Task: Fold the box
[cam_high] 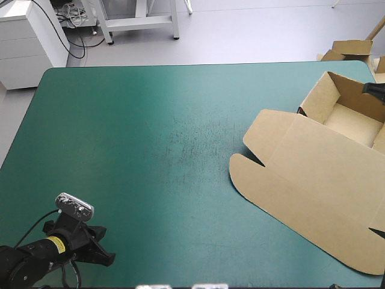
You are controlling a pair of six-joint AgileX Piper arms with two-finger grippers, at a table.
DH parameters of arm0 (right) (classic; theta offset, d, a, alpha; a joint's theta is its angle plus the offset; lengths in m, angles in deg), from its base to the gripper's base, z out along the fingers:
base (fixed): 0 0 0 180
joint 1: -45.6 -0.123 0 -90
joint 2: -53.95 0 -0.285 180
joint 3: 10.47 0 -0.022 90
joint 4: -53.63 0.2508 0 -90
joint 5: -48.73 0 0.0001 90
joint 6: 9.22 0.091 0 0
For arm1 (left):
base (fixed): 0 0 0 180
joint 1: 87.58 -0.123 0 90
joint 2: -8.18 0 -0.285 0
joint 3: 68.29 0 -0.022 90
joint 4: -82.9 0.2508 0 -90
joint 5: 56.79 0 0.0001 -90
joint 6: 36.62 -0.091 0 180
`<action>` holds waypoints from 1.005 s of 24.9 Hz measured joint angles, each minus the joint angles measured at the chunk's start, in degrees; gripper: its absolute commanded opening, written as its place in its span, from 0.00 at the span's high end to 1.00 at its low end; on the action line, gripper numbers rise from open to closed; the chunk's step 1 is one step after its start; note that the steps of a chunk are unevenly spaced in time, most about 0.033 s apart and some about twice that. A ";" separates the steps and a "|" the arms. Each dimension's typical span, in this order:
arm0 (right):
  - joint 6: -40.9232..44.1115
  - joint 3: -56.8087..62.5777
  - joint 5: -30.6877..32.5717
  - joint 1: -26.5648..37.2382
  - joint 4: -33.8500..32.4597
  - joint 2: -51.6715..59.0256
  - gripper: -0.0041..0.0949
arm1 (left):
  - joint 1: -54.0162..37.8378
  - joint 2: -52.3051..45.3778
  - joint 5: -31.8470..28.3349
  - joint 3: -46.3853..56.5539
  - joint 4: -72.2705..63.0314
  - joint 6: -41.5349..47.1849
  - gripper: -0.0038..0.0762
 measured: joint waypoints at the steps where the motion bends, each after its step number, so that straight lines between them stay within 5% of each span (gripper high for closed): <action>1: -0.11 1.47 0.10 -2.36 0.04 1.56 0.97 | 0.00 0.00 0.00 0.00 0.00 0.00 0.96; 10: -4.03 17.46 0.15 -14.68 0.29 16.03 0.98 | 0.00 0.00 0.00 0.00 0.00 0.00 0.96; 25: -7.72 51.76 -7.88 -15.84 0.71 39.35 0.98 | 0.00 0.00 0.00 0.00 0.00 0.00 0.96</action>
